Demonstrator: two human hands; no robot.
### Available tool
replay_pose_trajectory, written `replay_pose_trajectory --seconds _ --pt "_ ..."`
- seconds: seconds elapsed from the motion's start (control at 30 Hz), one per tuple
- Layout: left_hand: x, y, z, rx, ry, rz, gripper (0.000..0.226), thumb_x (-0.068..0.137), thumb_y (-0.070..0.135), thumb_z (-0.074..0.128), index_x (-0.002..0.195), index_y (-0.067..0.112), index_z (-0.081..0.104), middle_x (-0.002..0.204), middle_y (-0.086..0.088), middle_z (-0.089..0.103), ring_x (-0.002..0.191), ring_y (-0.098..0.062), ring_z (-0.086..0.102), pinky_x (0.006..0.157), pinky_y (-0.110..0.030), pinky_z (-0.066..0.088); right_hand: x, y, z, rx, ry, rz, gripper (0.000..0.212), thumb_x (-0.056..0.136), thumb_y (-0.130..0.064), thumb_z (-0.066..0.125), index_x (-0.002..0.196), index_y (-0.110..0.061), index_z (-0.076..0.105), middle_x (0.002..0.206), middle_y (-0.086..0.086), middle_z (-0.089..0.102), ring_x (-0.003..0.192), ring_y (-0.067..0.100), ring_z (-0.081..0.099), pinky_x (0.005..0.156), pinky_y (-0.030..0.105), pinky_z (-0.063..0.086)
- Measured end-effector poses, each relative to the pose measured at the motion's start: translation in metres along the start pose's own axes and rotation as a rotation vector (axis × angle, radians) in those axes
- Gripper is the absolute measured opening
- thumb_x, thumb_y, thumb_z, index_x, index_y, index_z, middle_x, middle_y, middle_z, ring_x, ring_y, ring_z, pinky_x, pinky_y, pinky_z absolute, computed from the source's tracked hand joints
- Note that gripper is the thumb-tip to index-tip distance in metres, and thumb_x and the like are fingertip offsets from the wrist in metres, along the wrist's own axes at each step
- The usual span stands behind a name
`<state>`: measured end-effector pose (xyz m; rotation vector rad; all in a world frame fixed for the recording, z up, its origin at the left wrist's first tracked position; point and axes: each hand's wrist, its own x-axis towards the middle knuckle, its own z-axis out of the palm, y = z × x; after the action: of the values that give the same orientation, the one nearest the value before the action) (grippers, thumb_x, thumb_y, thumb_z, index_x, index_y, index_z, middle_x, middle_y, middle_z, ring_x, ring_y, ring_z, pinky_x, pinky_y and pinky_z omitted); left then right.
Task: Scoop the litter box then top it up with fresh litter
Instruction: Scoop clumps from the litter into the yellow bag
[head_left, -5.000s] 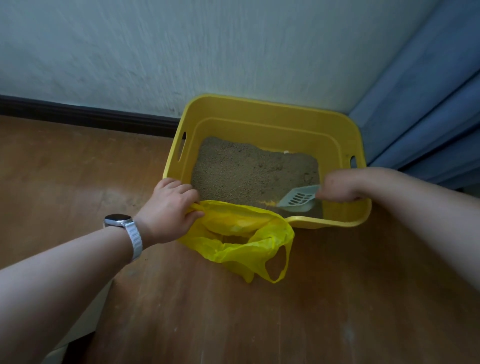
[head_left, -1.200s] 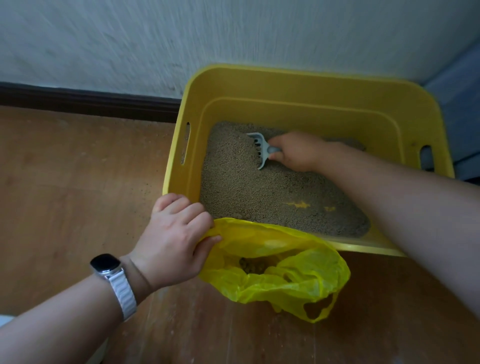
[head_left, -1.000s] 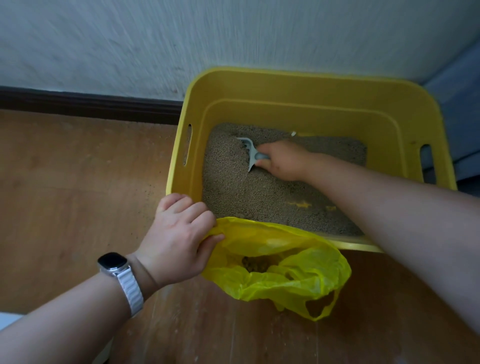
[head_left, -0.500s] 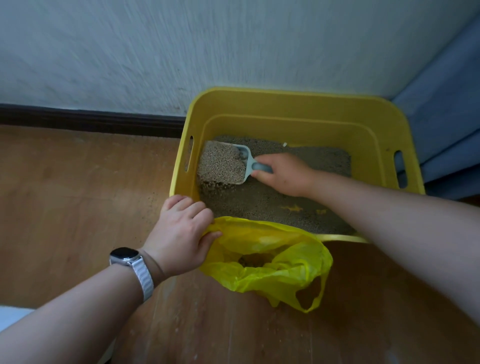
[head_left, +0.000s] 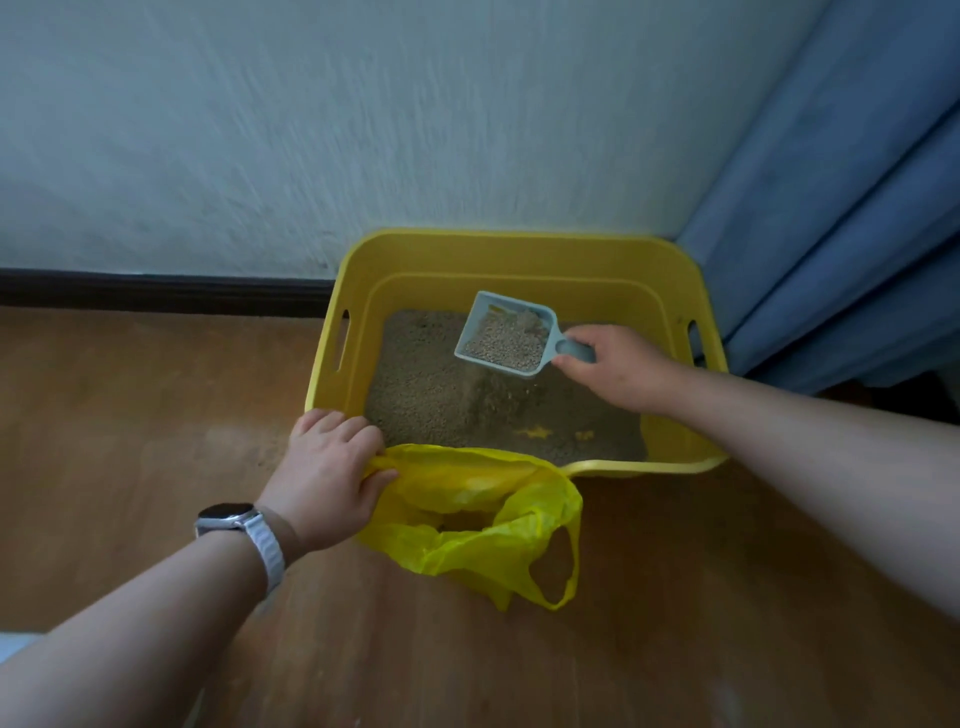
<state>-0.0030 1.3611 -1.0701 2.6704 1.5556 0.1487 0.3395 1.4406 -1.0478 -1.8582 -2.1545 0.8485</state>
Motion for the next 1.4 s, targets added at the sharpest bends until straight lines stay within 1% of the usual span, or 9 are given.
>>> replay_pose_trajectory --seconds 0.13,0.27,0.4,0.7,0.8,0.97,1.07,1.2,1.4 --pt "0.001 0.000 -0.001 -0.003 -0.021 -0.015 0.031 0.080 0.049 0.048 0.076 0.020 0.058 0.073 0.003 0.057 0.071 -0.027 0.058 0.081 -0.040 0.040 -0.011 -0.004 -0.011 -0.008 -0.004 -0.033 0.024 0.092 -0.046 0.054 0.085 -0.024 0.059 0.071 -0.004 0.060 0.066 0.019 0.057 0.055 0.033 0.040" --pt "0.002 0.001 -0.003 -0.001 -0.020 -0.018 0.031 0.080 0.050 0.047 0.076 0.021 0.058 0.073 0.004 0.057 0.071 -0.026 0.058 0.081 -0.040 0.041 -0.017 -0.009 -0.022 -0.031 0.051 -0.032 0.026 0.093 -0.047 0.052 0.082 -0.024 0.056 0.069 -0.004 0.059 0.063 0.017 0.056 0.052 0.030 0.034" --pt "0.002 0.002 -0.003 0.000 -0.017 -0.020 0.032 0.081 0.050 0.047 0.077 0.021 0.059 0.074 0.004 0.058 0.071 -0.026 0.058 0.080 -0.042 0.042 -0.024 -0.011 -0.024 -0.040 0.031 -0.045 0.025 0.094 -0.048 0.050 0.091 -0.026 0.060 0.073 -0.003 0.061 0.065 0.018 0.057 0.053 0.031 0.037" --pt "0.001 0.003 -0.002 -0.016 -0.007 -0.052 0.032 0.082 0.051 0.046 0.077 0.021 0.058 0.073 0.004 0.057 0.071 -0.026 0.057 0.083 -0.046 0.044 -0.024 -0.006 -0.022 -0.054 0.011 -0.014 0.025 0.095 -0.047 0.050 0.097 -0.026 0.061 0.076 -0.004 0.062 0.067 0.019 0.059 0.054 0.031 0.039" --pt "0.000 0.002 -0.001 -0.017 -0.024 -0.063 0.033 0.081 0.051 0.046 0.077 0.021 0.059 0.073 0.003 0.058 0.072 -0.027 0.057 0.084 -0.045 0.043 -0.027 -0.005 -0.022 -0.017 0.025 0.017 0.022 0.095 -0.046 0.051 0.096 -0.027 0.062 0.074 -0.004 0.062 0.065 0.018 0.058 0.053 0.030 0.038" --pt "0.001 0.000 0.001 -0.024 -0.044 -0.073 0.034 0.081 0.052 0.045 0.078 0.022 0.059 0.076 0.005 0.058 0.075 -0.026 0.058 0.090 -0.045 0.041 -0.030 -0.008 -0.018 -0.012 0.005 0.003 0.020 0.094 -0.045 0.052 0.098 -0.028 0.062 0.075 -0.006 0.061 0.065 0.017 0.057 0.053 0.030 0.038" --pt "0.001 0.001 0.000 -0.030 -0.024 -0.067 0.034 0.081 0.052 0.044 0.077 0.022 0.059 0.076 0.005 0.058 0.076 -0.026 0.059 0.089 -0.044 0.040 -0.031 -0.011 -0.016 0.015 0.011 -0.004 0.021 0.094 -0.045 0.053 0.098 -0.027 0.063 0.075 -0.005 0.062 0.064 0.017 0.057 0.053 0.030 0.038" --pt "0.001 0.003 -0.002 -0.037 -0.020 -0.061 0.034 0.080 0.052 0.045 0.077 0.022 0.059 0.075 0.005 0.059 0.076 -0.025 0.060 0.089 -0.043 0.042 -0.033 -0.014 -0.020 0.014 0.039 0.012 0.019 0.095 -0.045 0.052 0.090 -0.029 0.061 0.070 -0.005 0.060 0.061 0.017 0.056 0.052 0.030 0.038" --pt "0.000 0.005 -0.005 -0.037 -0.035 -0.057 0.031 0.080 0.051 0.048 0.079 0.022 0.060 0.076 0.005 0.059 0.077 -0.025 0.060 0.089 -0.048 0.045 -0.046 -0.013 -0.022 -0.007 0.026 0.015 0.021 0.095 -0.046 0.051 0.096 -0.029 0.062 0.074 -0.005 0.062 0.063 0.018 0.058 0.052 0.032 0.040"
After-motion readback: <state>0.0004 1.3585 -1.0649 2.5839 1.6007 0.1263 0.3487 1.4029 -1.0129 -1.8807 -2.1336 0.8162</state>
